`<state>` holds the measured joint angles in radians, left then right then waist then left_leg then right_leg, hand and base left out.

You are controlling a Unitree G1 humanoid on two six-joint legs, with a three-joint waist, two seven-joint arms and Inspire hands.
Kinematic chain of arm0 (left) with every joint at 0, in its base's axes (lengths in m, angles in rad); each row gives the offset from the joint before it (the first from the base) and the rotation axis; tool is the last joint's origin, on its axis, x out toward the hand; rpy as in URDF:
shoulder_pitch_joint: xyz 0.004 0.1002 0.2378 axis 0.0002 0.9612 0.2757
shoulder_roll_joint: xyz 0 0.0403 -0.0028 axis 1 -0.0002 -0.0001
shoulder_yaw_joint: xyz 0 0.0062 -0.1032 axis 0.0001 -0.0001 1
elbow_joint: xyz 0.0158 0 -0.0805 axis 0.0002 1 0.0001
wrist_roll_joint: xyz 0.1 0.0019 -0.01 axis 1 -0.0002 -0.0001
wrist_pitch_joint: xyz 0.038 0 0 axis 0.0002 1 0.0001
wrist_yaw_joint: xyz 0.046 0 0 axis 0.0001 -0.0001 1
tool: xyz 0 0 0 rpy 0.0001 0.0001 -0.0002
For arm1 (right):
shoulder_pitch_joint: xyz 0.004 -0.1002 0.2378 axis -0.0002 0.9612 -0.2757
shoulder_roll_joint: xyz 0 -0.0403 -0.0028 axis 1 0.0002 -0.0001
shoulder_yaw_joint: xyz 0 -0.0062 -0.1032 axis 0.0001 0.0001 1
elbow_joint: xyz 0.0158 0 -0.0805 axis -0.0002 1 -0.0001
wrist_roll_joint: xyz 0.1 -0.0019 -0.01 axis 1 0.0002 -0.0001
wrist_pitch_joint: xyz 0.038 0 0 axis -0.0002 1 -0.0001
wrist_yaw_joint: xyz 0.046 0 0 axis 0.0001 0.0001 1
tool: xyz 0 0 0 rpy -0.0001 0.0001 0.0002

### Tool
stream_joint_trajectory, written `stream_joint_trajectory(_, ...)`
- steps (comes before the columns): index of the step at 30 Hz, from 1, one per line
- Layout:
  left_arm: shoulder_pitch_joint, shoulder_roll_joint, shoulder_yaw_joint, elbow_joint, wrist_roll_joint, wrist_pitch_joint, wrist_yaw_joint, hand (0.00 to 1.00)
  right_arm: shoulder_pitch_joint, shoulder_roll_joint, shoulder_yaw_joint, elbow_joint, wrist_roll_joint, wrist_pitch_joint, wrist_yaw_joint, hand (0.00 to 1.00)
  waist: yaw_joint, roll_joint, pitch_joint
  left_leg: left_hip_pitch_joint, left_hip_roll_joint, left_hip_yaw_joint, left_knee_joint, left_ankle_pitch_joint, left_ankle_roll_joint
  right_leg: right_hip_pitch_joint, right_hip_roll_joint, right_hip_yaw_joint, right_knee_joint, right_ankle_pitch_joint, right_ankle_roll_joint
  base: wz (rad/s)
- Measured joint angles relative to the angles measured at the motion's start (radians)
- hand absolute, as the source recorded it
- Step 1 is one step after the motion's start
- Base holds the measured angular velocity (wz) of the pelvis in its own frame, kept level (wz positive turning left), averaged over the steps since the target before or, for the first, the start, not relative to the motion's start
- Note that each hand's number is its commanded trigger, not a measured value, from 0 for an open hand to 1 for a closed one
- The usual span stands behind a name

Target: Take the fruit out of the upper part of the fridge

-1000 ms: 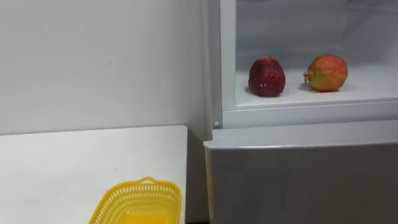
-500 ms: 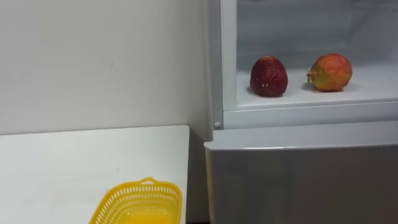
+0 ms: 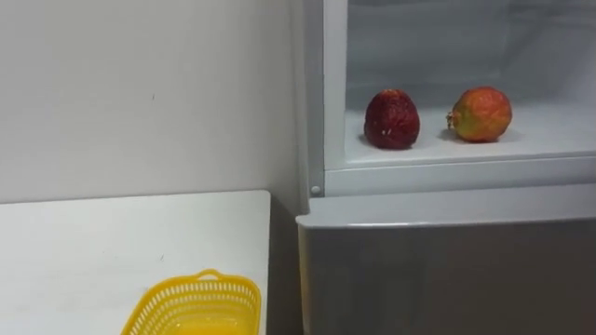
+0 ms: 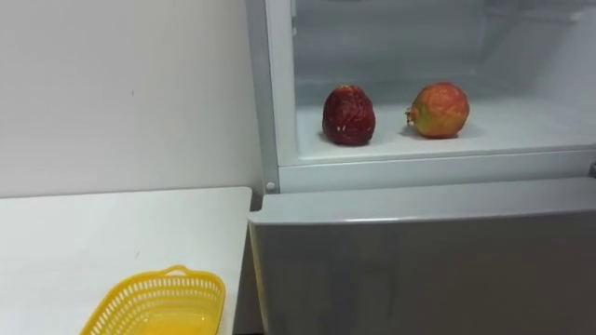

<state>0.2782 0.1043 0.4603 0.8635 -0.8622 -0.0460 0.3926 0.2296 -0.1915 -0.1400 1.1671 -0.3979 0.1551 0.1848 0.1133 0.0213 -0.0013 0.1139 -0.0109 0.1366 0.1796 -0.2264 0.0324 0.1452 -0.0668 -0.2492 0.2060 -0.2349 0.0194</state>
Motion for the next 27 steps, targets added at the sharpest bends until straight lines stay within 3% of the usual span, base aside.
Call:
stream_joint_trajectory(5,-0.008,0.004,-0.069,0.137,0.146,0.003,-0.057,0.00,-0.016,0.000,0.021,0.022,0.014,-0.001,0.005,0.00,-0.015,0.006,0.0026,0.001,-0.001,-0.005,0.010,-0.003,0.003,0.012,-0.004,-0.002,-0.005,0.000,0.000,0.05)
stream_joint_trajectory(9,-0.016,0.001,-0.084,0.224,0.292,0.035,-0.104,0.00,-0.029,0.001,0.053,0.039,0.021,0.000,0.017,0.00,-0.025,0.003,0.0012,-0.001,-0.002,-0.004,0.009,-0.002,0.003,0.012,-0.006,-0.002,-0.019,0.000,0.001,-0.01)
stream_joint_trajectory(11,-0.016,0.001,-0.085,0.234,0.352,0.052,-0.127,0.00,-0.027,0.001,0.054,0.040,0.021,0.001,0.019,0.00,-0.028,0.000,0.0005,0.001,-0.001,0.002,0.009,-0.002,0.002,0.011,-0.005,0.001,-0.018,0.000,0.001,-0.04)
stream_joint_trajectory(14,-0.017,0.004,-0.149,0.239,0.517,0.075,-0.186,0.00,-0.028,0.001,0.053,0.045,0.024,0.001,0.018,0.00,-0.037,-0.005,-0.0017,-0.002,-0.002,0.002,0.009,-0.002,0.002,0.011,-0.004,0.000,-0.020,0.001,0.002,0.00)
stream_joint_trajectory(19,-0.069,0.006,-0.320,0.256,0.728,0.113,-0.280,0.00,-0.071,0.003,0.080,0.047,0.044,0.009,0.003,0.00,-0.076,-0.012,-0.0020,-0.004,-0.002,0.001,0.009,-0.002,0.002,0.010,-0.001,0.000,-0.022,0.000,0.003,0.01)
stream_joint_trajectory(27,-0.113,0.026,-0.368,0.252,0.869,0.141,-0.338,0.00,-0.081,0.009,0.089,0.035,0.082,0.009,-0.070,0.00,-0.101,-0.025,0.0001,0.001,-0.002,0.014,0.004,-0.002,0.002,0.010,0.000,0.004,-0.022,0.000,0.003,-0.03)
